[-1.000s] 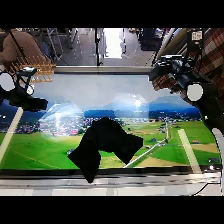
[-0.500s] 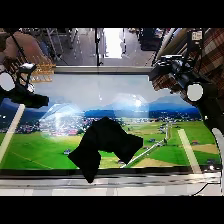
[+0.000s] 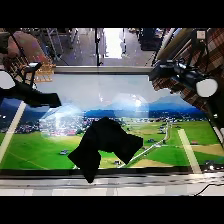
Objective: Fold the clothes and pants, and hang the long-sleeved shirts on hangers.
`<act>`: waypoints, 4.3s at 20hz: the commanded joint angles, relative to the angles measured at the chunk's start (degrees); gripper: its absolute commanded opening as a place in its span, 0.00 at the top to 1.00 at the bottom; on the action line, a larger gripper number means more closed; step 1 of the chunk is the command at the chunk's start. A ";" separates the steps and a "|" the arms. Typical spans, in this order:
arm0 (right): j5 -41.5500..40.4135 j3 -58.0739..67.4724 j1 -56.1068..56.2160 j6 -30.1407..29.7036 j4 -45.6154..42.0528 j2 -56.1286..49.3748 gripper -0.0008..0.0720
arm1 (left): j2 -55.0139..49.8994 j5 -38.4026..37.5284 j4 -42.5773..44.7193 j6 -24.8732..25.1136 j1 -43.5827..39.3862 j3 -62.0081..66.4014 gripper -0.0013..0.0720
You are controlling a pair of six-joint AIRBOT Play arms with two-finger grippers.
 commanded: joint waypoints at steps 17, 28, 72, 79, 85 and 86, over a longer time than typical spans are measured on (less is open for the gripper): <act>28.76 -42.42 -9.03 -11.85 21.07 0.61 0.15 | -11.13 8.48 -3.23 18.82 -9.84 -20.00 0.04; 11.17 -42.25 7.37 -8.96 21.40 -11.04 0.28 | -21.49 12.35 -17.81 32.24 -8.17 -19.93 0.37; 36.02 -15.93 -18.51 1.68 17.44 -21.33 0.31 | -28.94 1.68 -15.82 8.41 15.52 4.22 0.19; 20.15 -28.89 -17.18 -3.30 25.86 -21.99 0.34 | -29.03 4.39 -9.09 12.94 15.72 -0.83 0.20; 18.01 -28.94 -16.74 -4.83 25.75 -23.87 0.47 | -29.03 7.54 -9.14 30.49 13.53 -4.39 0.20; 17.99 -28.94 -16.24 -4.92 25.77 -24.44 0.47 | -29.03 9.22 -9.57 32.37 12.90 -4.59 0.20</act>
